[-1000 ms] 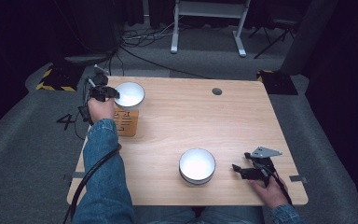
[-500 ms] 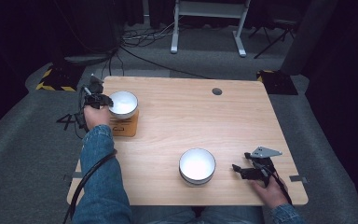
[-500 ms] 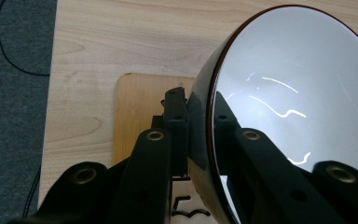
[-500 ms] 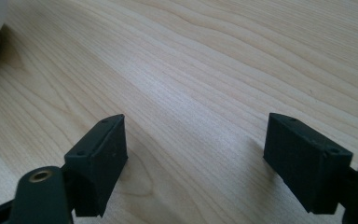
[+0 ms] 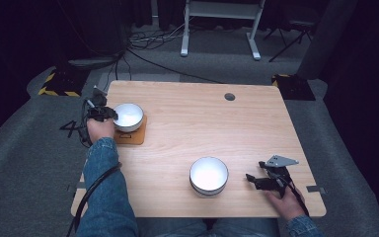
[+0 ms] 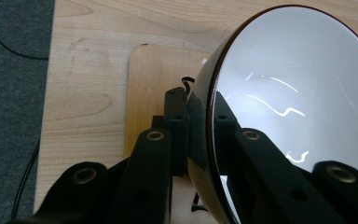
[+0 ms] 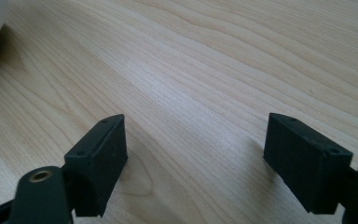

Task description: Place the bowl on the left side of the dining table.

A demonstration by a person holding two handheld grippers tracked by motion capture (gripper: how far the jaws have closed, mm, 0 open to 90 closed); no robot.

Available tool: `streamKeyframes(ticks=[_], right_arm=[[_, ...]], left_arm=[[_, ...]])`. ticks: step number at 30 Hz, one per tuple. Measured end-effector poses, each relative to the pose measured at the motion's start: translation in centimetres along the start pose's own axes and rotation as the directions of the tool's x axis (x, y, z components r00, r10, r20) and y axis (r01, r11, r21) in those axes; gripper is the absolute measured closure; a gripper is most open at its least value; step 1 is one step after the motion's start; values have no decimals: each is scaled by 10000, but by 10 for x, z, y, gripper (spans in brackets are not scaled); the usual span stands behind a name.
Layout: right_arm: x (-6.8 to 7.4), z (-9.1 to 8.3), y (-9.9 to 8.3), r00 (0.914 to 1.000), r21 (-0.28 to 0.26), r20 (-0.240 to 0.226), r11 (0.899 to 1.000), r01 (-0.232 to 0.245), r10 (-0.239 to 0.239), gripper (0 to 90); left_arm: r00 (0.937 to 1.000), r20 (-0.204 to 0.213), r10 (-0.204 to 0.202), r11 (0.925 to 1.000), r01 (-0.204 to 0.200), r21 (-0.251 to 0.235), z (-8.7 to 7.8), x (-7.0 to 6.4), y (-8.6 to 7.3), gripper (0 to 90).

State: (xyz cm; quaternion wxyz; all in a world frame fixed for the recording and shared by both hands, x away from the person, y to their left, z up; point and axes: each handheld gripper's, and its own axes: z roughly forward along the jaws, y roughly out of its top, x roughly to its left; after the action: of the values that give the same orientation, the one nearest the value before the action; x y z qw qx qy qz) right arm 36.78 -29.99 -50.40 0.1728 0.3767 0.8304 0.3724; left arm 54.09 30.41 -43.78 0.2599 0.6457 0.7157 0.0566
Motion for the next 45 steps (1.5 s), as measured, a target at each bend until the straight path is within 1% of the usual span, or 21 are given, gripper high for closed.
streamKeyframes(ticks=[3,7,9,11,13,18,21,24,25,27,28,29,30,33,34,37,38,40,41,43,45], right_arm=[[0,0,0,10000,8,2,10000,21,-21,214],[0,0,0,10000,11,2,10000,36,-36,215],[0,0,0,10000,14,3,10000,50,-50,215],[0,0,0,10000,19,5,10000,62,-62,214],[0,0,0,10000,21,4,10000,54,-54,214],[0,0,0,10000,18,7,10000,57,-57,215],[0,0,0,10000,20,7,10000,53,-53,214],[0,0,0,10000,21,11,10000,59,-59,214],[0,0,0,10000,24,12,10000,63,-63,214],[0,0,0,10000,18,11,10000,61,-61,214],[0,0,0,10000,22,12,10000,63,-63,214],[0,0,0,10000,21,11,10000,62,-62,214],[0,0,0,10000,24,13,10000,63,-63,214],[0,0,0,10000,19,10,10000,67,-67,214],[0,0,0,10000,21,11,10000,62,-62,214],[0,0,0,10000,20,11,10000,64,-64,214],[0,0,0,10000,22,10,10000,61,-61,214],[0,0,0,10000,21,11,10000,63,-63,214],[0,0,0,10000,27,9,10000,41,-41,214],[0,0,0,10000,23,10,10000,60,-60,214],[0,0,0,10000,21,9,10000,58,-58,214]], left_arm=[[9999,-81,-64,10000,64,-54,0,3,-1,821],[9997,180,-146,9999,146,-11,3,6,-3,821],[9999,80,-83,10000,83,34,3,6,-4,821],[9997,194,-134,9999,134,21,4,7,-5,821],[9999,91,-85,9999,85,-72,4,7,-5,821],[9998,154,-111,9999,112,-64,4,10,-6,819],[9994,289,-209,9997,205,151,4,13,-6,816],[9989,293,-379,9985,390,-387,1,15,-7,745],[9990,295,-342,9985,354,-411,-2,15,-6,708],[10000,28,-11,9976,13,-686,-7,13,-5,608],[10000,77,14,9978,-9,-666,-9,13,-4,570],[9996,287,-43,9973,64,-726,-10,11,-3,568],[9992,405,52,9971,-22,-758,-13,8,-1,556],[9963,380,772,9933,-736,-895,-25,-1,3,531],[9955,309,897,9911,-862,-1017,-27,-4,3,525],[9881,238,1518,9818,-1479,-1189,-38,-12,5,499],[9887,385,1451,9820,-1392,-1275,-41,-15,5,496],[9849,374,1691,9761,-1621,-1447,-48,-18,4,493],[9856,455,1631,9746,-1538,-1629,-51,-20,3,489],[9826,651,1739,9706,-1599,-1801,-56,-23,1,488],[9792,653,1922,9658,-1769,-1898,-61,-25,-1,485]])
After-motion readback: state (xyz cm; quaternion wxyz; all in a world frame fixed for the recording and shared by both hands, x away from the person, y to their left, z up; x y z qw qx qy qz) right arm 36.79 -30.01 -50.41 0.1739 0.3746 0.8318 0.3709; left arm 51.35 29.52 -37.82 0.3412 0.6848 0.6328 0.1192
